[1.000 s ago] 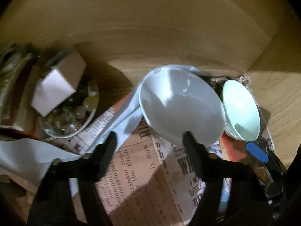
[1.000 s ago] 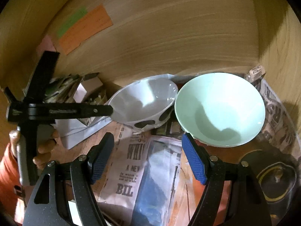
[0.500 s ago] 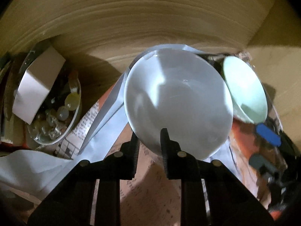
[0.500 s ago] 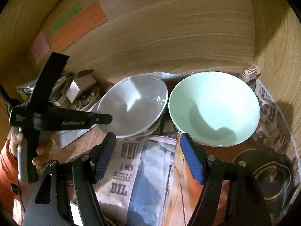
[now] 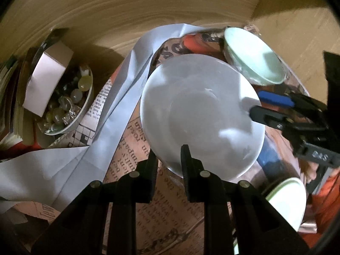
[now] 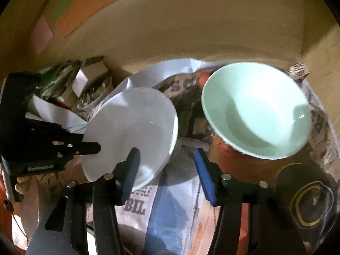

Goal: Organize plates and bowls
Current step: 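Lift the spotted bowl with both tools and carry it over the mauve bowl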

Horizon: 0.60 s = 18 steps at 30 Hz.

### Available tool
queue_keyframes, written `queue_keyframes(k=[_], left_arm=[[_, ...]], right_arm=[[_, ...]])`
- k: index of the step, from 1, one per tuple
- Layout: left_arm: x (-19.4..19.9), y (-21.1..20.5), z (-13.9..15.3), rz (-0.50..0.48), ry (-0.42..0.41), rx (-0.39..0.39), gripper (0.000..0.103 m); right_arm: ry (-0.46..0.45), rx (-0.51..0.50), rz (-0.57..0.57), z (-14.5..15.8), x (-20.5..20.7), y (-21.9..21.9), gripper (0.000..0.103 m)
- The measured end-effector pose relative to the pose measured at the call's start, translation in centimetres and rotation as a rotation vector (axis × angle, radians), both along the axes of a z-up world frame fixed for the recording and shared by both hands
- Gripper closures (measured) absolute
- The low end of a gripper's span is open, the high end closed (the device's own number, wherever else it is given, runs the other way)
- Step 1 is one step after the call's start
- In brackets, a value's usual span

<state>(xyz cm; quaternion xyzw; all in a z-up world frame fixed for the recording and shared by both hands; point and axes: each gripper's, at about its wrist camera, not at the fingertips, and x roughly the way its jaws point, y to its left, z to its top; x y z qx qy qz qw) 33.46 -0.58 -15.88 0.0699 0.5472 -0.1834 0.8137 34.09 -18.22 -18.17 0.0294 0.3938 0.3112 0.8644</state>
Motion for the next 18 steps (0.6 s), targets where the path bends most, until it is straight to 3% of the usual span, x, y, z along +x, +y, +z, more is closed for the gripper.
queue_keyframes(k=[4, 13, 18], left_arm=[[-0.1, 0.1, -0.3, 0.006, -0.004, -0.006, 0.082], [0.8, -0.8, -0.3, 0.005, -0.055, 0.023, 0.082], [0.3, -0.6, 0.3, 0.012, -0.085, 0.023, 0.083]], right_arm=[[0.028, -0.035, 0.03, -0.6, 0.6, 1.1, 0.074], [0.037, -0.02, 0.004, -0.5, 1.1, 1.1, 0.085], [0.001, -0.024, -0.021, 0.0, -0.1, 0.6, 0.084]])
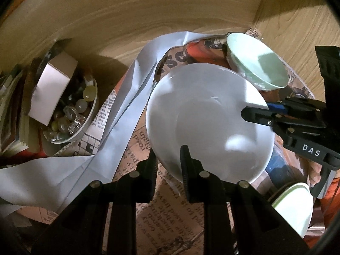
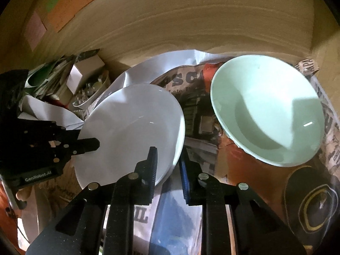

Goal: Organize plates and bowls
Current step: 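Lift the spotted bowl with both tools and carry it over the mauve bowl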

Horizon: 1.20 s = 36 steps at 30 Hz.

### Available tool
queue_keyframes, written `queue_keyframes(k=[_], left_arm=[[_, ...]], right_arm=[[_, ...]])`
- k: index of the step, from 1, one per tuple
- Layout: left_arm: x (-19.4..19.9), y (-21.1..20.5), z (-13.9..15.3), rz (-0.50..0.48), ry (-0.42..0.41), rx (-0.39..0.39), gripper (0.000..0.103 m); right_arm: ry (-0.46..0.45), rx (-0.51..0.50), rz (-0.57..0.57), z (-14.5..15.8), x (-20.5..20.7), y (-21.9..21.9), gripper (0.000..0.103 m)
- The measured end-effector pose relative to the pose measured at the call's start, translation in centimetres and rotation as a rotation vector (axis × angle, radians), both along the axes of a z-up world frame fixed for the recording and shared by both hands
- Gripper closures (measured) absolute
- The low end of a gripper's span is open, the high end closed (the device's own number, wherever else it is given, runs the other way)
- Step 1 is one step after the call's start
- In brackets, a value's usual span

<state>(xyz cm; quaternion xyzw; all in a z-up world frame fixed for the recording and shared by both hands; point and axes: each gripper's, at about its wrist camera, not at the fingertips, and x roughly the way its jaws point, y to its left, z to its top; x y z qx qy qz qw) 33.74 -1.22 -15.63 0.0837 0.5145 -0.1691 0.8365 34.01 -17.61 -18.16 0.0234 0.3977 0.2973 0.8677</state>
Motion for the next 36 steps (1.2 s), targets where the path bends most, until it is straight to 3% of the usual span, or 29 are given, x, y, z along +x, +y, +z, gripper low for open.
queue_keyframes(k=[6, 20, 36], left_arm=[[-2.2, -0.3, 2.3, -0.001, -0.102, 0.022, 0.083], [-9.1, 3.6, 7.8, 0.064, -0.24, -0.094, 0.083], [-18.0, 6.7, 8.9, 0.143, -0.317, -0.138, 0.083]], right_arm=[[-0.07, 0.021, -0.015, 1.9, -2.1, -0.8, 0.084], [-0.218, 0.08, 0.0, 6.0, -8.6, -0.4, 0.084], [-0.292, 0.121, 0.079, 7.1, -16.2, 1.9, 0.083]])
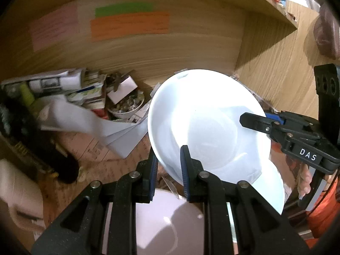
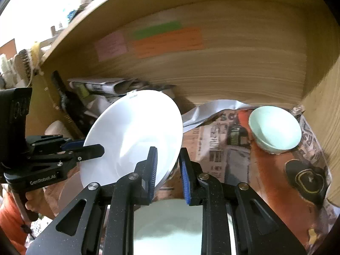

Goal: Organize plates and bowls
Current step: 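Lift the spotted bowl with both tools and carry it over the mauve bowl, then lower the white spotted bowl into the mauve bowl with both tools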

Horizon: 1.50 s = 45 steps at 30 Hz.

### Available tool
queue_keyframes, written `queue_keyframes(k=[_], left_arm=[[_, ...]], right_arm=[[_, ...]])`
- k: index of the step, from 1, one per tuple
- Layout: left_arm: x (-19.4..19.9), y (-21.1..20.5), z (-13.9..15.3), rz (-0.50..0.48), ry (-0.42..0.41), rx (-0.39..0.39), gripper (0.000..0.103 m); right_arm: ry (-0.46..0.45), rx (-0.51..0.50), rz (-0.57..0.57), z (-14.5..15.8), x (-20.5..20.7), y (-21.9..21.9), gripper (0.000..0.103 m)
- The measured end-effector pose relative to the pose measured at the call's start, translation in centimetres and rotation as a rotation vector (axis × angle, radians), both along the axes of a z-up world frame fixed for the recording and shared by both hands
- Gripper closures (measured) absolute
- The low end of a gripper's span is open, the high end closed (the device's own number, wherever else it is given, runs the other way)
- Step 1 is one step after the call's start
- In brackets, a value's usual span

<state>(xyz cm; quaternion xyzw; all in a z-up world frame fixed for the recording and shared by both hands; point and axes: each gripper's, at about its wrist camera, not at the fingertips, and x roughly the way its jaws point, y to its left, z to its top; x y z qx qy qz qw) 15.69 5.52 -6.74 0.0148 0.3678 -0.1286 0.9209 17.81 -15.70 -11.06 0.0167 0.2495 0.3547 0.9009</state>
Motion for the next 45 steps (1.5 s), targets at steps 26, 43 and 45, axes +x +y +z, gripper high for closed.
queue_keyframes(k=[26, 43, 45], left_arm=[[-10.1, 6.1, -4.1, 0.176, 0.036, -0.039, 0.083], [-10.9, 7.9, -6.2, 0.214, 0.094, -0.029, 0.083], [-11.0, 8.0, -6.3, 0.216, 0.096, -0.024, 0.083]], right_arm=[[0.032, -0.048, 0.204, -3.5, -5.9, 5.9, 0.081], [0.109, -0.106, 0.249, -6.1, -6.3, 8.0, 0.081], [0.115, -0.11, 0.252, -6.3, -6.2, 8.2, 0.081]])
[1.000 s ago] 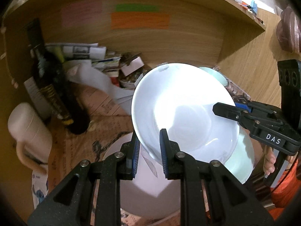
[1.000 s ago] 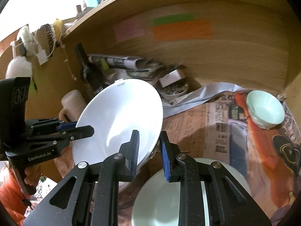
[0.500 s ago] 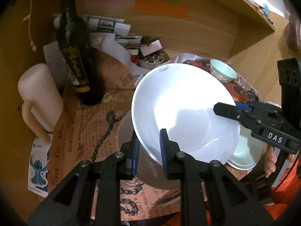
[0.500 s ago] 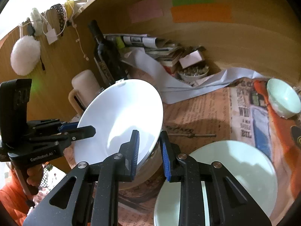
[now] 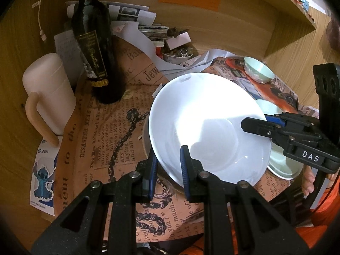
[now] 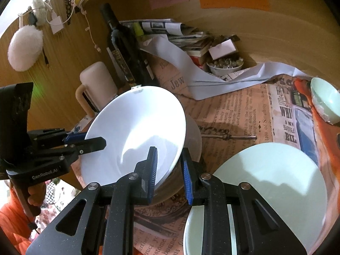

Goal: Organize plates and bowls
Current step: 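Lower the white spotted bowl into the mauve bowl with both tools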

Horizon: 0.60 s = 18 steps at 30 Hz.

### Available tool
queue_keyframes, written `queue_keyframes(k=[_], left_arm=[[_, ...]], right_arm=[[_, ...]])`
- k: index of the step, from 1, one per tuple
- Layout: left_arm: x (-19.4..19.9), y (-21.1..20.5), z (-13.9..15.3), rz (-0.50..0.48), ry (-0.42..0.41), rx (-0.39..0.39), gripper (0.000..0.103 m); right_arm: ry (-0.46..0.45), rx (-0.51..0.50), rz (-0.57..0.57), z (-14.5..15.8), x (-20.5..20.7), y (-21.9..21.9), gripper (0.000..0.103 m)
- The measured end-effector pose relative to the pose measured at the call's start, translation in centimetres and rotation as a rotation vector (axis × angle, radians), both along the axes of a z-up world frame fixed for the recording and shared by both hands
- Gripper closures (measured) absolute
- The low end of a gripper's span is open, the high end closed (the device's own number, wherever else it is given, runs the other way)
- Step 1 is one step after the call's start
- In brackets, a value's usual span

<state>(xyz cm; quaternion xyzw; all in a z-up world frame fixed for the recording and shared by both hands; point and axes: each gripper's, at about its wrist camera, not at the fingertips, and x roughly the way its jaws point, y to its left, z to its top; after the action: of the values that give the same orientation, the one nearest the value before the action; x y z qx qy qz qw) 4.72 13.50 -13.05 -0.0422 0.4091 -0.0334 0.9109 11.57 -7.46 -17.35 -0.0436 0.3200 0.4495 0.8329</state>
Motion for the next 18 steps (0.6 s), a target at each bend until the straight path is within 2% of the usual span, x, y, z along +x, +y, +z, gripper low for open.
queue_keyframes(k=[10, 18], left_arm=[[0.4, 0.1, -0.2, 0.014, -0.008, 0.029, 0.083], [1.0, 0.1, -0.5, 0.044, 0.003, 0.078, 0.082]], right_arm=[[0.013, -0.025, 0.002, -0.9, 0.4, 0.9, 0.081], [-0.097, -0.109, 0.004, -1.0, -0.8, 2.1, 0.078]])
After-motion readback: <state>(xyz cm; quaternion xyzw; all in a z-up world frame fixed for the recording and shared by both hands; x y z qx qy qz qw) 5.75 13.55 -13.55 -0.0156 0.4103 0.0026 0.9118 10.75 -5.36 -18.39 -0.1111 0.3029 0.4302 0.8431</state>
